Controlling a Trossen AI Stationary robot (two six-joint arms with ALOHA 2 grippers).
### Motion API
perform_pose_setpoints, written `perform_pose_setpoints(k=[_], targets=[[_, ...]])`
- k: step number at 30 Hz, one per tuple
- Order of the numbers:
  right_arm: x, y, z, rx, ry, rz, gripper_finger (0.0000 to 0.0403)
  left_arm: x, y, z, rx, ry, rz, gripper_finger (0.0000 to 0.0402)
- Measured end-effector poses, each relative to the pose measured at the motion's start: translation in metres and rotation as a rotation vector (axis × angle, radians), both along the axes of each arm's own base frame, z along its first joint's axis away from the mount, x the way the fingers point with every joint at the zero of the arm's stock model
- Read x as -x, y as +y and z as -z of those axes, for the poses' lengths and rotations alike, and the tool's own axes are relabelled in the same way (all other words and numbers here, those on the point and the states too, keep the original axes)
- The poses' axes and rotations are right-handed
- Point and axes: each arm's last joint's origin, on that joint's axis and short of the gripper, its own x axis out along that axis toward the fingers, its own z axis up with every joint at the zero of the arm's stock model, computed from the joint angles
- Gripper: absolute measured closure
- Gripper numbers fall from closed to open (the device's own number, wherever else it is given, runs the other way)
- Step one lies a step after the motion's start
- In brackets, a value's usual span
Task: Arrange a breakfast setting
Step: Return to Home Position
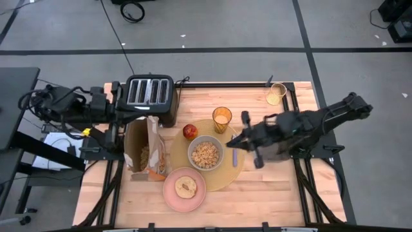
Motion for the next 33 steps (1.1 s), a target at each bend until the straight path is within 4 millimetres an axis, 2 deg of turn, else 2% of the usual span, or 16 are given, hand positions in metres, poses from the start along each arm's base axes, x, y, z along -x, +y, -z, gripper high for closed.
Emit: perform_pose_setpoints(k=[4, 9, 11, 13, 16, 18, 25, 28, 33], targets=[[0.029, -0.017, -0.001, -0.06, -0.189, 0.009, 0.0396, 0.006, 0.007, 0.017, 0.005, -0.047, -0.001, 0.0395], [0.063, -0.04, 0.001, -0.095, -0.243, 0.273, 0.0385, 0.01, 0.011, 0.025, -0.005, -0.015, -0.018, 0.0387], [0.073, -0.045, 0.0, -0.122, -0.26, 0.344, 0.0381, 0.011, 0.011, 0.027, -0.044, 0.002, -0.024, 0.0378], [0.08, -0.048, -0.002, -0.154, -0.284, 0.381, 0.038, 0.012, 0.012, 0.026, -0.012, -0.008, -0.035, 0.0372], [0.089, -0.052, -0.002, -0.132, -0.3, 0.43, 0.038, 0.018, 0.014, 0.024, 0.024, -0.03, -0.037, 0.037], [0.094, -0.055, -0.001, -0.101, -0.32, 0.441, 0.0381, 0.022, 0.016, 0.025, -0.036, -0.019, -0.038, 0.0372], [0.116, -0.061, 0.019, -0.067, -0.454, 0.339, 0.0381, 0.047, 0.026, 0.03, -0.117, 0.019, -0.006, 0.0374], [0.127, -0.064, 0.035, -0.025, -0.458, 0.343, 0.038, 0.058, 0.031, 0.037, -0.045, 0.07, -0.036, 0.0374], [0.133, -0.066, 0.056, -0.007, -0.436, 0.348, 0.0379, 0.062, 0.033, 0.048, -0.076, 0.167, -0.036, 0.0374]])
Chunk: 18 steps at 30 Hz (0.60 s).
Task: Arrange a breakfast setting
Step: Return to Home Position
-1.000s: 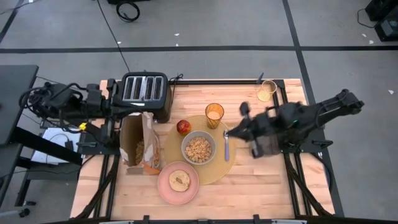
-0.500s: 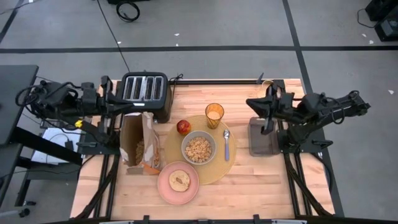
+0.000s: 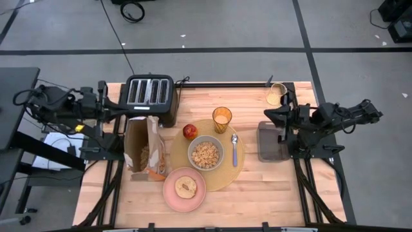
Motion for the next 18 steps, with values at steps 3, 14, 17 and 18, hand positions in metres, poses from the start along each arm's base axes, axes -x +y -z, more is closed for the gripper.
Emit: perform_pose_setpoints(k=[3, 14, 17, 18], targets=[[0.0, -0.001, 0.009, 0.055, 0.029, 0.036, 0.038, 0.0, 0.0, 0.0, -0.025, 0.001, 0.003, 0.0374], [0.029, -0.009, 0.017, 0.063, -0.064, 0.04, 0.038, 0.04, 0.011, -0.008, -0.146, -0.214, 0.198, 0.0374], [0.037, -0.01, 0.025, 0.063, -0.088, 0.025, 0.038, 0.046, 0.011, -0.01, -0.148, -0.362, 0.249, 0.0374], [0.039, -0.011, 0.028, 0.062, -0.091, 0.022, 0.038, 0.046, 0.011, -0.008, -0.145, -0.386, 0.248, 0.0374]])
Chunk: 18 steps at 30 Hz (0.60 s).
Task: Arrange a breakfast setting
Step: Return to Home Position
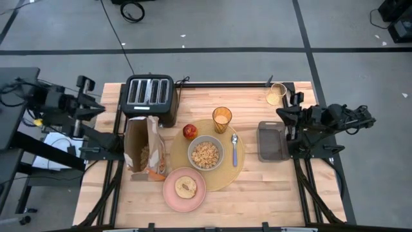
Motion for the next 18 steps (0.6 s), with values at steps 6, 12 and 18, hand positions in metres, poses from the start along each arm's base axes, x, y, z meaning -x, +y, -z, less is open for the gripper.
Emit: perform_pose_setpoints(k=[6, 12, 18], targets=[[0.008, -0.002, 0.026, -0.037, -0.018, -0.017, 0.038, -0.021, -0.007, 0.035, 0.028, -0.037, -0.042, 0.0374], [0.012, -0.003, 0.048, -0.123, -0.058, -0.059, 0.0382, -0.024, -0.006, 0.061, 0.086, -0.129, -0.109, 0.0374], [0.011, -0.003, 0.065, -0.149, -0.092, -0.091, 0.0383, -0.014, -0.002, 0.08, 0.178, -0.28, -0.11, 0.0374]])
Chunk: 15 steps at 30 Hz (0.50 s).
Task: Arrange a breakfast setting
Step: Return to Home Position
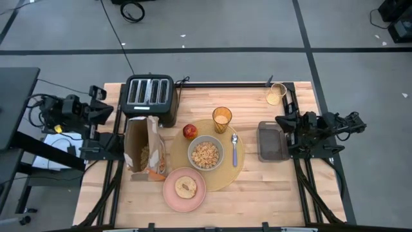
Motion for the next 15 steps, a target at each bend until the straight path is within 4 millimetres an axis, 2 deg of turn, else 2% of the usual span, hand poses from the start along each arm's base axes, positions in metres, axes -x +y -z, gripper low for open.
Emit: perform_pose_setpoints(k=[5, 10, 15], targets=[[-0.003, 0.001, 0.007, 0.004, 0.016, 0.0, 0.0382, -0.014, -0.004, 0.027, 0.09, -0.06, -0.012, 0.0374], [-0.003, 0.001, 0.007, -0.015, 0.016, -0.01, 0.0384, -0.024, -0.009, 0.048, 0.155, -0.235, -0.009, 0.0374], [-0.003, 0.001, 0.008, -0.012, 0.019, -0.014, 0.0385, -0.031, -0.01, 0.071, 0.193, -0.328, -0.026, 0.0374]])
